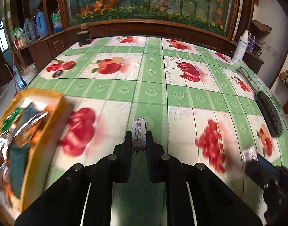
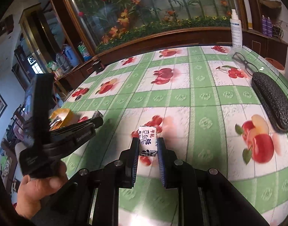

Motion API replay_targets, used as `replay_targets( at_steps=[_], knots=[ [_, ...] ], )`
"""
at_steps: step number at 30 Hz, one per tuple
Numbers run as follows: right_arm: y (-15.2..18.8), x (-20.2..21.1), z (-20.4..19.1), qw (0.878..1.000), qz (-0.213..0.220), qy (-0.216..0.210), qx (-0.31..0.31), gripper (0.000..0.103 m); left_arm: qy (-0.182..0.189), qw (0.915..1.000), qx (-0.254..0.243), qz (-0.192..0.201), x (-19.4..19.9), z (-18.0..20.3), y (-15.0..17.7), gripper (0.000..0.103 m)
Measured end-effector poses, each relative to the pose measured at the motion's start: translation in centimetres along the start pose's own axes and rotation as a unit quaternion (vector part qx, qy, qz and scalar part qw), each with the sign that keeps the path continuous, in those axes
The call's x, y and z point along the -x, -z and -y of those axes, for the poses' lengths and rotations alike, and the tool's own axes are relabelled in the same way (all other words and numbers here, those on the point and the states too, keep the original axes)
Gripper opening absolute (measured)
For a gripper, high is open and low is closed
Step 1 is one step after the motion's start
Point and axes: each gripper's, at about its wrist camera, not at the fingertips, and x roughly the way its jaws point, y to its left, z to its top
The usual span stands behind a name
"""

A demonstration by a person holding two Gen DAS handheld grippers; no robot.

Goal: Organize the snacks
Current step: 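Carry the milk candy in the left gripper over the box while the right carries its candy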

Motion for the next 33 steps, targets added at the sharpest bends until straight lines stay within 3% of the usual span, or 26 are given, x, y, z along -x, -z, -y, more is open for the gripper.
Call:
replay_targets(
  at_steps=[8, 13, 19, 33],
  knots=[
    [3.0, 3.5, -5.6, 0.998, 0.013, -0.048, 0.045, 0.019, -0.017, 0.9986, 0.018, 0.047, 7.8, -4.4, 4.5, 0.011],
    [4.0, 3.9, -10.2, 0.993, 0.010, -0.081, 0.081, 0.019, -0.040, 0.9970, 0.034, 0.057, 10.4, -7.5, 6.5, 0.011],
    [5.1, 3.7, -15.0, 0.987, 0.005, -0.114, 0.117, 0.019, -0.061, 0.9950, 0.051, 0.060, 12.1, -10.5, 8.6, 0.011],
    [4.7, 1.9, -20.8, 0.974, -0.009, -0.169, 0.147, 0.020, -0.128, 0.9850, 0.098, 0.060, 13.7, -18.4, 11.9, 0.011]
  ],
)
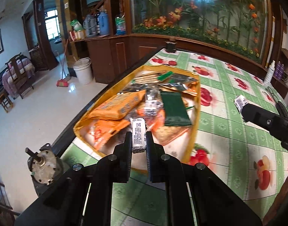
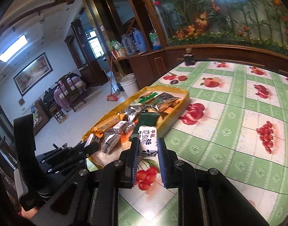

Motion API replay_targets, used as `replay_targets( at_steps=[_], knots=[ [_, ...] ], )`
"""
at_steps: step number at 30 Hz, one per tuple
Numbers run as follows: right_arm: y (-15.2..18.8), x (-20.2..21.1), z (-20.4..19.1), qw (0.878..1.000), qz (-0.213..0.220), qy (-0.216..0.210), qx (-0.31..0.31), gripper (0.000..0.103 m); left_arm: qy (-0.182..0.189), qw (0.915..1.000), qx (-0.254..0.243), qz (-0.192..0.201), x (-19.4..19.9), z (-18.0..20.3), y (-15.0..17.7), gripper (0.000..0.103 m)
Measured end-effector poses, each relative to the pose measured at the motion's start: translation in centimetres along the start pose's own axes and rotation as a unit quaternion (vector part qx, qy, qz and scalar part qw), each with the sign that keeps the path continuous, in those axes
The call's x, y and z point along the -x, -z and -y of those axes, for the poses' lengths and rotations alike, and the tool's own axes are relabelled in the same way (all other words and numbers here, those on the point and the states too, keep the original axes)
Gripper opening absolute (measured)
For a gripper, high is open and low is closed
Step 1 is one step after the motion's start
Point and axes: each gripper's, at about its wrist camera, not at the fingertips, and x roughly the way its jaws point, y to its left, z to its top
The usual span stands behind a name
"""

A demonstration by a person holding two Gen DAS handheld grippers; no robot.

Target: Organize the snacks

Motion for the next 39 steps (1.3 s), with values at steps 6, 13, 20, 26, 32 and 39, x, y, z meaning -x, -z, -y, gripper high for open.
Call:
replay_targets(
  at_steps=[6, 13, 20, 26, 32, 39],
  knots=[
    [-1.6, -2.3, -1.5, 1.000, -0.002, -0.014, 0.011, 0.022, -0.012, 0.9998, 0.007, 0.012, 0.1, -1.1, -0.5, 0.011],
    [-4.0, -4.4, -2.4, 1.000, 0.001, -0.020, 0.022, 0.022, -0.008, 0.9998, 0.006, 0.018, -0.3, -1.3, -1.4, 0.011],
    [-4.7, -5.8, -1.9, 1.000, -0.005, -0.015, 0.022, 0.022, -0.005, 0.9998, 0.015, 0.009, -1.5, -1.7, -1.7, 0.011],
    [-3.5, -5.7, 0.6, 1.000, -0.015, 0.007, 0.004, 0.022, 0.002, 0.9999, 0.011, 0.002, -2.3, -1.1, -1.7, 0.011],
    [-0.6, -5.9, 4.2, 0.997, -0.051, 0.058, -0.015, 0.025, 0.009, 0.9997, 0.012, -0.017, -3.7, -0.7, -1.3, 0.011],
    [2.5, -5.8, 6.3, 0.993, -0.080, 0.080, -0.038, 0.056, 0.012, 0.9997, 0.003, -0.023, -4.0, 0.2, -1.2, 0.011]
  ],
)
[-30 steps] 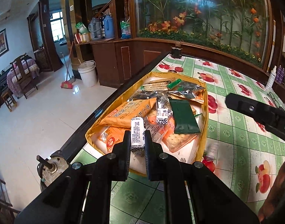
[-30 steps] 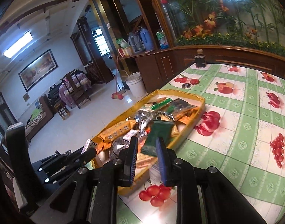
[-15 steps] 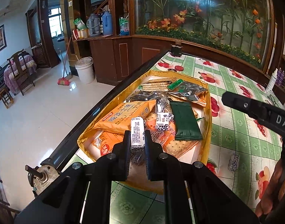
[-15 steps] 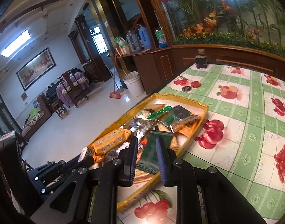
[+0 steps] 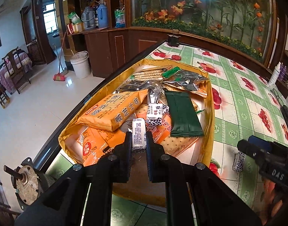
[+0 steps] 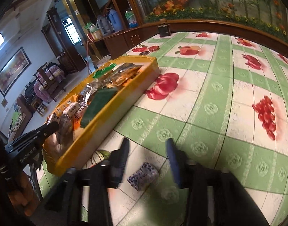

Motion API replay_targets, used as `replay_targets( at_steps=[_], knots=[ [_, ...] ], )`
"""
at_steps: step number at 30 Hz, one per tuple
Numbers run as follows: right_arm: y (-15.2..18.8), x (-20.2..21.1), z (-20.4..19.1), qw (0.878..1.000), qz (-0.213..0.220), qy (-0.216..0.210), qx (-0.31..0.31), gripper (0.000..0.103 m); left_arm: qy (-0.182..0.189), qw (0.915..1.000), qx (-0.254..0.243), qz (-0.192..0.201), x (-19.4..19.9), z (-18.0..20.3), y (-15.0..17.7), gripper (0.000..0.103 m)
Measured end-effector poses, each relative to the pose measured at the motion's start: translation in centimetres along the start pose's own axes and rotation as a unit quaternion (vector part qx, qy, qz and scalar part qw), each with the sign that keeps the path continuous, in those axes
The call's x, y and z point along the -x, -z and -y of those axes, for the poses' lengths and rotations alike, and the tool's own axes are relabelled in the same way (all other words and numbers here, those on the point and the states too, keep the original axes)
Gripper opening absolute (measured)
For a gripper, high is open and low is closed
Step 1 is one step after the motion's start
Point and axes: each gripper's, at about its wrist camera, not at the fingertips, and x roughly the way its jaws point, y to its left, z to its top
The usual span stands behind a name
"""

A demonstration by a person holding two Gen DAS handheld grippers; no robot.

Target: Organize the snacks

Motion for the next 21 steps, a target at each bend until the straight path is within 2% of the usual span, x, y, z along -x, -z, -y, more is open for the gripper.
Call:
replay_targets(
  at_steps=[5, 9, 11, 16, 21],
  knots=[
    [1.2, -0.1, -1.3, 0.999, -0.009, 0.032, 0.042, 0.057, 0.003, 1.0000, -0.003, -0.003, -0.1, 0.3, 0.2, 0.011],
    [2.0, -0.7, -2.1, 0.997, -0.021, 0.040, 0.067, 0.054, 0.005, 1.0000, -0.002, -0.005, 0.0, 0.2, 0.2, 0.011],
    [2.3, -0.9, -2.6, 0.996, -0.027, 0.045, 0.078, 0.035, 0.005, 1.0000, 0.000, -0.005, 0.0, 0.1, 0.1, 0.011],
    [2.2, -0.4, -3.3, 0.995, -0.017, 0.036, 0.087, 0.035, 0.006, 1.0000, -0.001, -0.007, -0.1, 0.0, 0.1, 0.011],
    [-0.1, 1.0, -4.4, 0.996, 0.014, 0.016, 0.085, 0.035, 0.008, 0.9999, -0.003, -0.006, -0.1, 0.0, 0.0, 0.011]
  ],
)
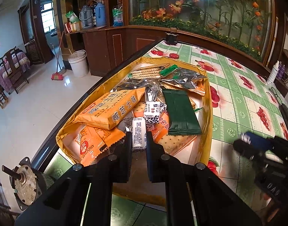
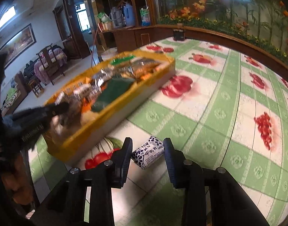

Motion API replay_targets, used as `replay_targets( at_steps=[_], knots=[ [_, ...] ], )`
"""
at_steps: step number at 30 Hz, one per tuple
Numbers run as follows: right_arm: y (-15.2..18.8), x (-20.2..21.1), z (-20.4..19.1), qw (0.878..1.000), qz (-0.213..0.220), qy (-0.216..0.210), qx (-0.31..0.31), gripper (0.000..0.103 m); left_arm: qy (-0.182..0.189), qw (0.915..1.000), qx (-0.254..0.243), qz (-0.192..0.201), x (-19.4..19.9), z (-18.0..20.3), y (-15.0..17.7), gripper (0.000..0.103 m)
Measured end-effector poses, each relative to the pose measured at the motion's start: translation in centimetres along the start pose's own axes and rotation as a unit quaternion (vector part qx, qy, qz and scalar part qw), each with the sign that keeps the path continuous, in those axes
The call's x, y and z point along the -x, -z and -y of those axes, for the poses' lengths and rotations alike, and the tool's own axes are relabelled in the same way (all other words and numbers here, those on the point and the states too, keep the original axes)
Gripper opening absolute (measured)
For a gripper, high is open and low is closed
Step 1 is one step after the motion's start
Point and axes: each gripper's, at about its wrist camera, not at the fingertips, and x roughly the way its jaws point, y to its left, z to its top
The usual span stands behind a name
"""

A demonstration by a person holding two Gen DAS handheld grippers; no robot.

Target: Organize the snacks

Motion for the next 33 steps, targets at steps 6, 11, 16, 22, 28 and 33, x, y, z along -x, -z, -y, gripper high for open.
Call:
replay_targets(
  at_steps=[6, 11, 16, 22, 28, 33],
  knots=[
    [-3.7, 0.1, -2.1, 0.999, 0.028, -0.034, 0.013, 0.035, -0.002, 1.0000, -0.001, 0.002, 0.0, -0.1, -0.2, 0.011],
    [-5.3, -1.2, -4.1, 0.998, 0.030, -0.056, 0.028, 0.035, -0.002, 1.0000, -0.001, 0.004, -0.1, -0.4, -0.2, 0.011],
    [-6.3, -2.2, -5.5, 0.996, 0.033, -0.069, 0.037, 0.035, -0.002, 1.0000, -0.003, 0.004, -0.3, -0.5, -0.3, 0.011],
    [-6.9, -3.8, -5.6, 0.996, 0.025, -0.075, 0.034, 0.035, 0.000, 1.0000, -0.003, 0.004, -0.4, -0.6, -0.3, 0.011],
    [-7.1, -5.3, -5.1, 0.997, 0.015, -0.077, 0.024, 0.035, -0.002, 1.0000, -0.008, 0.003, -0.6, -0.5, -0.4, 0.011],
    [-7.1, -6.1, -4.6, 0.997, 0.010, -0.076, 0.016, 0.035, -0.006, 0.9999, -0.012, 0.004, -0.7, -0.2, -0.4, 0.011]
  ],
)
